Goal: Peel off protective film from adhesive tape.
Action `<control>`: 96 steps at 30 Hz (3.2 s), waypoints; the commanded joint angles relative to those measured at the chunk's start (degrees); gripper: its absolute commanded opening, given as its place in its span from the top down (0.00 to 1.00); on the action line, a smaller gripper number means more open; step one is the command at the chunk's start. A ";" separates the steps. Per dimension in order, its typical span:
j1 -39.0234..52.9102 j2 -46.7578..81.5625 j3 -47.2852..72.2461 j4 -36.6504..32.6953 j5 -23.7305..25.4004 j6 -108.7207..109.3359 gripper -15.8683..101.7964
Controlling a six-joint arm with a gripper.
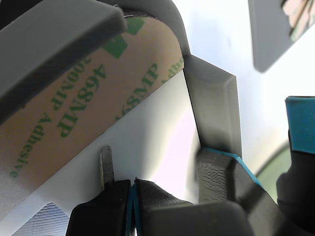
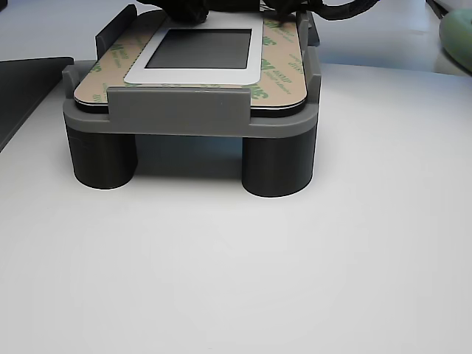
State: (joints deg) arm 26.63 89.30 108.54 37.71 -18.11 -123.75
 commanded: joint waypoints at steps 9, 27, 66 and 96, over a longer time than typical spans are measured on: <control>-0.53 1.14 -1.76 1.49 0.62 0.62 0.93; 0.18 2.11 -2.02 1.67 0.44 0.97 0.94; 0.18 1.23 -2.46 0.97 0.35 0.79 0.94; 0.26 2.46 -0.88 0.97 0.26 1.05 0.94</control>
State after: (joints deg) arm 27.51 90.18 109.16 38.58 -17.75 -122.78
